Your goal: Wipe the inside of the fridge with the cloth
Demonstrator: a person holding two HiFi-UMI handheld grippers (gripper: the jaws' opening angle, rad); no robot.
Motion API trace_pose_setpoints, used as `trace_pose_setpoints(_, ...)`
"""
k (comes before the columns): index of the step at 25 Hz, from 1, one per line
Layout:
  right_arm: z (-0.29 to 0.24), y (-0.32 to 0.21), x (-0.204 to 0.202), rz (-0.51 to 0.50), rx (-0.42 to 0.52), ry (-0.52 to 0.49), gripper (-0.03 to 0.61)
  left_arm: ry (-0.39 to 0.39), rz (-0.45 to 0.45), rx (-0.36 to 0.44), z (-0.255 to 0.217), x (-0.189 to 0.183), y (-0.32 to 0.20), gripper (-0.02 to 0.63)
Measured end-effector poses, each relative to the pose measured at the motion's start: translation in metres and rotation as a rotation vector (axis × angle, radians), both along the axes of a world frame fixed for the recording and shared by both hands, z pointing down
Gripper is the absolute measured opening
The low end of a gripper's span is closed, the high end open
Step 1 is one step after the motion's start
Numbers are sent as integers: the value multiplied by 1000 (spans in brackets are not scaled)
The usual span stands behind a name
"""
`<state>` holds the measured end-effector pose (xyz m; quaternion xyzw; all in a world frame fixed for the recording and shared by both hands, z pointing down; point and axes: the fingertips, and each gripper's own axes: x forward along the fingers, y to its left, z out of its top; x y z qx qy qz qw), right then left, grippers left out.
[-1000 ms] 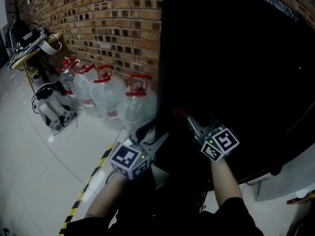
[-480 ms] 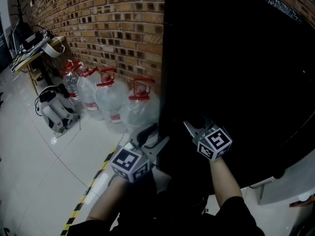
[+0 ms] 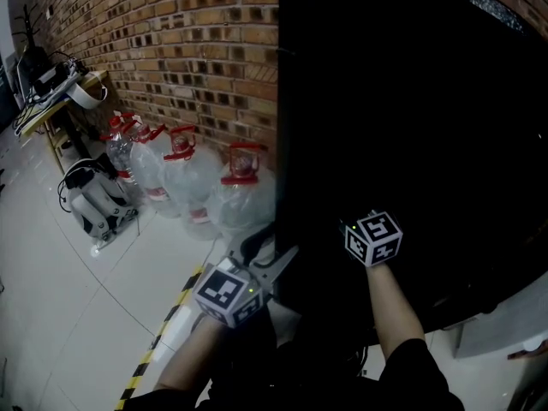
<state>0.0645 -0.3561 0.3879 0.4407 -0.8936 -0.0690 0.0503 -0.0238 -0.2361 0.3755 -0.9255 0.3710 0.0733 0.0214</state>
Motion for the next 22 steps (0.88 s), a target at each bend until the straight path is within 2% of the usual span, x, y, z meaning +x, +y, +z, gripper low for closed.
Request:
trace_pose_setpoints(11,4,-49,23,93,-71,49,75,7,0,23,-8,8,-15,249)
trace_pose_setpoints(22,9,-99,48,186,-126,109,75,6,21,-4,-4,11,-28,249)
